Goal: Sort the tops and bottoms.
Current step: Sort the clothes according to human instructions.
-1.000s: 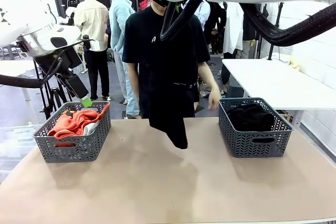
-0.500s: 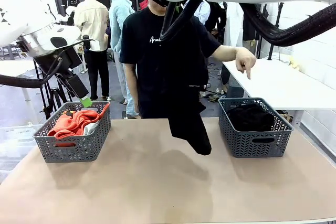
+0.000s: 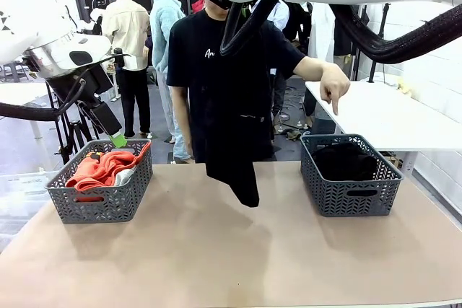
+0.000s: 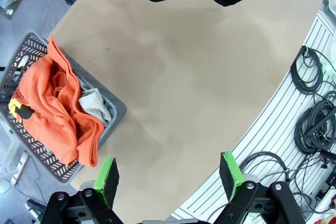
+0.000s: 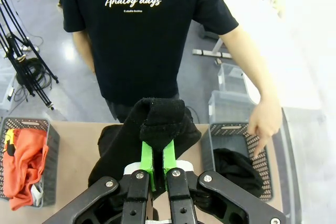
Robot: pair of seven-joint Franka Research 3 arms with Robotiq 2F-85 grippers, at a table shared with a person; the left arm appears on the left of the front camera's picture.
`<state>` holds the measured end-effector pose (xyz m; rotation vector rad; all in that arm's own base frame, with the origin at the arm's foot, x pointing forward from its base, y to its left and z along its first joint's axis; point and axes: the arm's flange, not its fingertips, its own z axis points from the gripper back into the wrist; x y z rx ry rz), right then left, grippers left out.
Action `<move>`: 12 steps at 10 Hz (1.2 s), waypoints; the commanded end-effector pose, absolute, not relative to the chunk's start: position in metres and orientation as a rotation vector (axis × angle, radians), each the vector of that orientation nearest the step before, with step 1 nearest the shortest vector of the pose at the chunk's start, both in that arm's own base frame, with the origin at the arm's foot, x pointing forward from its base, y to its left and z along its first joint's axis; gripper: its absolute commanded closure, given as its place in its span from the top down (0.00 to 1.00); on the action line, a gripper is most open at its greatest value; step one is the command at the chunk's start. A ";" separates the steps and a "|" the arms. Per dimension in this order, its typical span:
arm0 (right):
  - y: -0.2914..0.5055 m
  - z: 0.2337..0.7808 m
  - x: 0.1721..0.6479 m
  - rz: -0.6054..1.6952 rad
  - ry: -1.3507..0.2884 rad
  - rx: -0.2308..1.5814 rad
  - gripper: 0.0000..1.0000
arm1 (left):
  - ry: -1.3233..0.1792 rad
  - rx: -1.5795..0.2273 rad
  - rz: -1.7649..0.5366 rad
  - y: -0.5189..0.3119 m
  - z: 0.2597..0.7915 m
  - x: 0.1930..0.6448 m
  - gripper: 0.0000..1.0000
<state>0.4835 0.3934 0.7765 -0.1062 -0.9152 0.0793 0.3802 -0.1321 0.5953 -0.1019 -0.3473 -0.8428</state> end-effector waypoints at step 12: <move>0.280 0.907 0.446 -0.017 -1.057 -0.206 0.00 | -0.346 -0.103 -0.844 -0.131 0.595 0.378 1.00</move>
